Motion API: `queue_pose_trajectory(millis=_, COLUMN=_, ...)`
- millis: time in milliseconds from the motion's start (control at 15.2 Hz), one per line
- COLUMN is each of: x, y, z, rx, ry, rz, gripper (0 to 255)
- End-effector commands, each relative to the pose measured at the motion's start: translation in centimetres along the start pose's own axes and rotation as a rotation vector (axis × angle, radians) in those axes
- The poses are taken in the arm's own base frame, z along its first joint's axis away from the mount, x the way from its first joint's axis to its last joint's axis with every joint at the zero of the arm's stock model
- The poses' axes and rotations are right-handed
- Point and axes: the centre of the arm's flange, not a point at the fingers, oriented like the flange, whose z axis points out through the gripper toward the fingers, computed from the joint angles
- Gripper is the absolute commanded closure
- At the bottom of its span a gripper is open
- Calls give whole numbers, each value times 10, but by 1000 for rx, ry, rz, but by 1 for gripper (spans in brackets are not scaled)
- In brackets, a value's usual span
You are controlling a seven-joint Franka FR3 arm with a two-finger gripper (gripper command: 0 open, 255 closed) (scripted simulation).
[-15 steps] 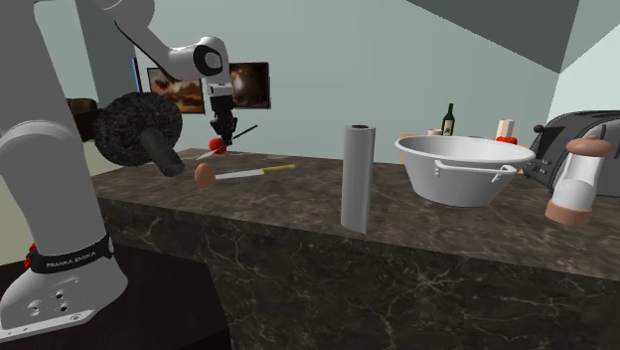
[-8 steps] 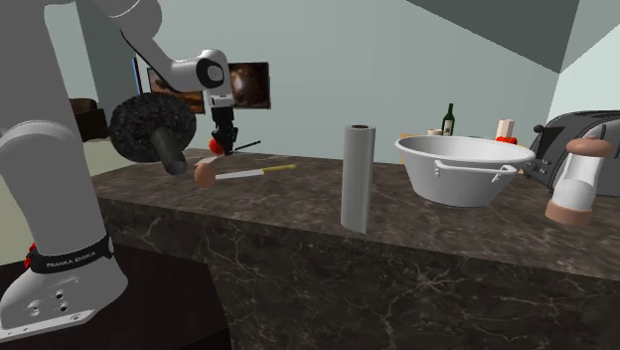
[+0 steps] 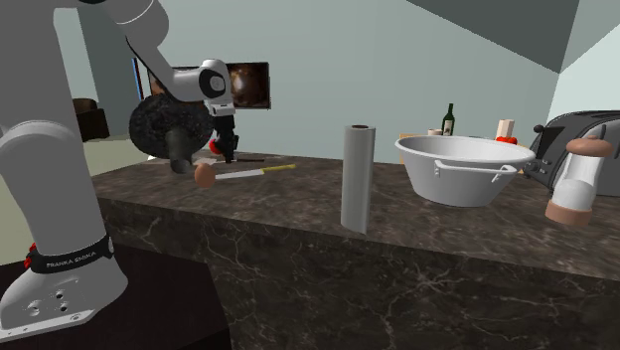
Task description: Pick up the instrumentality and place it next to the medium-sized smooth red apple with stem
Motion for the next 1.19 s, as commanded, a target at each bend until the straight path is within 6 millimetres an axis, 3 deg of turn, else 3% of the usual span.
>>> queue_pose_trajectory(millis=0, x=0, y=0, z=1, rx=0, ry=0, rz=0, gripper=255)
queue_pose_trajectory(millis=198, x=0, y=0, z=1, rx=0, ry=0, rz=0, gripper=255)
queue_pose_trajectory(millis=264, x=0, y=0, z=1, rx=0, ry=0, rz=0, gripper=0)
queue_pose_trajectory(millis=594, x=0, y=0, z=1, rx=0, ry=0, rz=0, gripper=0)
queue_pose_trajectory(millis=858, x=0, y=0, z=-49, rx=0, ry=0, rz=0, gripper=0)
queue_pose_trajectory(millis=1122, x=0, y=0, z=-49, rx=0, ry=0, rz=0, gripper=0)
